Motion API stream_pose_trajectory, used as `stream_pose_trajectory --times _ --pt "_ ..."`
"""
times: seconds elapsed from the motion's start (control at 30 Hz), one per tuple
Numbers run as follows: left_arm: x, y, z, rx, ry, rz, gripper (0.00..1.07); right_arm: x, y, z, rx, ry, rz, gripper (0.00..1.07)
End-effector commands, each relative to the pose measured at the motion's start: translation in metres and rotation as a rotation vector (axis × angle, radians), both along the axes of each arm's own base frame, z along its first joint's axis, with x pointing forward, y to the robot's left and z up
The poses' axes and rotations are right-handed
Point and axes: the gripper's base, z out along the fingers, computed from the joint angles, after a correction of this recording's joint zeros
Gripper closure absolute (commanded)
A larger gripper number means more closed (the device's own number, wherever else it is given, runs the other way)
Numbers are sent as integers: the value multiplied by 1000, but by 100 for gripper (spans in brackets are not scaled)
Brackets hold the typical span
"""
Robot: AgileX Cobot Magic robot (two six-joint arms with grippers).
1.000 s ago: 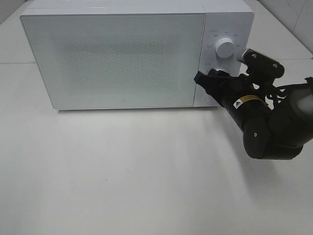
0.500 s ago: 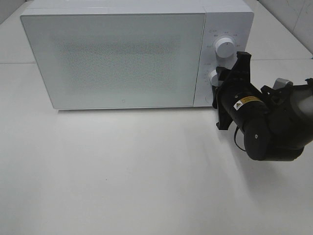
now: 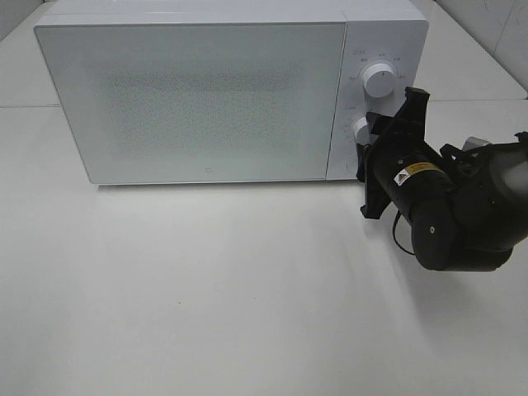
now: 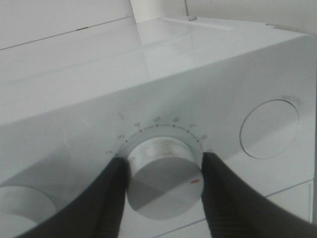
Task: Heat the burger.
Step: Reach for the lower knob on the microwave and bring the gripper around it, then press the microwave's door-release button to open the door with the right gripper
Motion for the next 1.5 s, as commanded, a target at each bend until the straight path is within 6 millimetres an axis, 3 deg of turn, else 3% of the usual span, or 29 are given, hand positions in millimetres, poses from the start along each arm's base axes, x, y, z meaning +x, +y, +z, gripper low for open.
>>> stream_pose_trajectory --times 0.03,0.57,0.77,0.8,0.87,0.9,0.97,1.5 --pt "-3 0 0 -1 -18 1 3 4 9 5 1 -30 65 78" --pt "-3 0 0 -1 -18 1 3 4 8 5 9 -28 62 65" --pt "-3 0 0 -1 -18 1 3 4 8 5 4 -29 61 48" --pt "-3 0 0 -1 -18 1 3 4 8 5 6 -29 59 39" --pt "-3 0 0 -1 -18 1 3 4 8 5 8 -28 58 36" --pt "-3 0 0 -1 -18 1 3 4 8 5 16 -27 56 30" --pt "-3 0 0 -1 -18 1 3 4 8 5 20 -26 55 27" --pt "-3 0 0 -1 -18 1 3 -17 -4 6 10 9 49 31"
